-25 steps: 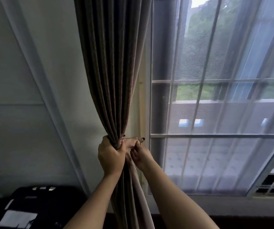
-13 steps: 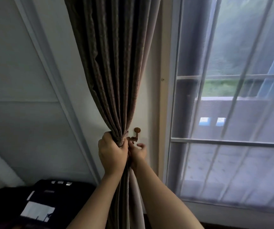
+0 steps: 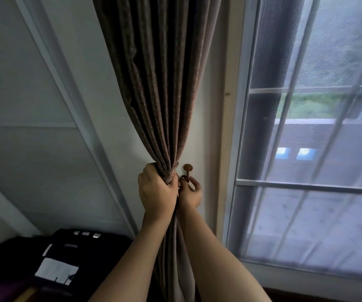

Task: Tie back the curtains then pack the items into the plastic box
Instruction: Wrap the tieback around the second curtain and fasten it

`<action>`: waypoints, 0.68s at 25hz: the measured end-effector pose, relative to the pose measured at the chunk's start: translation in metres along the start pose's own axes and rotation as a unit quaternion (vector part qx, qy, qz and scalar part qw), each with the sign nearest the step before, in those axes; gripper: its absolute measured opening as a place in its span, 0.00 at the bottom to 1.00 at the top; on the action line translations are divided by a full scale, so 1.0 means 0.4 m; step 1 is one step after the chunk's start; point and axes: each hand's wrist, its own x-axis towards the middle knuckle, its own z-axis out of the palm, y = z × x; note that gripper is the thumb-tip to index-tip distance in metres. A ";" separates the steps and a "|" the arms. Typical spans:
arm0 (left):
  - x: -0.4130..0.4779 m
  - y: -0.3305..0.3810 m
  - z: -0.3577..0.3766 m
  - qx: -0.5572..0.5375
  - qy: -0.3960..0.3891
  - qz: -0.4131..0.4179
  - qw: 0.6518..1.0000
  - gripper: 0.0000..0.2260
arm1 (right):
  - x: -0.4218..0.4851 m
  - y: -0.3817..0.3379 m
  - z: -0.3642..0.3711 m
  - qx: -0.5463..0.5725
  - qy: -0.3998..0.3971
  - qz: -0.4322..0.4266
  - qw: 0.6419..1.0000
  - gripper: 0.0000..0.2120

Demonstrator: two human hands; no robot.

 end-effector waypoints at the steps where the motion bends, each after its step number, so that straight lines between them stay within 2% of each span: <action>1: 0.002 0.001 0.008 -0.006 -0.002 0.002 1.000 0.17 | 0.004 -0.004 0.000 -0.006 0.007 0.001 1.000 0.07; 6: -0.004 0.009 0.032 -0.011 -0.011 -0.001 1.000 0.16 | 0.020 -0.009 -0.004 -0.038 0.042 0.011 0.998 0.05; 11: -0.001 0.015 0.038 -0.007 -0.019 -0.005 1.000 0.18 | 0.032 -0.009 -0.001 -0.022 0.022 0.011 0.999 0.09; 17: -0.006 0.020 0.044 -0.028 -0.020 0.001 0.999 0.17 | 0.051 -0.042 -0.027 -0.086 -0.040 0.041 0.995 0.10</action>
